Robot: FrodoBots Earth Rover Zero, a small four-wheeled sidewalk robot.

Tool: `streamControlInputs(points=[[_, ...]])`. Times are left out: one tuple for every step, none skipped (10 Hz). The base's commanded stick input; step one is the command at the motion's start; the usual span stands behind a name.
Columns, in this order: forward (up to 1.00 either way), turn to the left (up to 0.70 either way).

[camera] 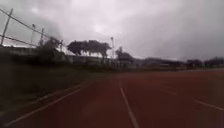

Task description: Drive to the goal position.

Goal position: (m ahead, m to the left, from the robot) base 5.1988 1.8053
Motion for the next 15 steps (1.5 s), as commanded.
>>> streamControlInputs(points=[[0.5, 0.0], [0.5, 0.0], [0.5, 0.0], [0.5, 0.0], [0.5, 0.0], [0.5, 0.0], [0.5, 0.0], [0.5, 0.0], [0.5, 0.0], [0.5, 0.0], [0.5, 0.0], [0.5, 0.0], [0.5, 0.0], [0.5, 0.0], [0.5, 0.0]])
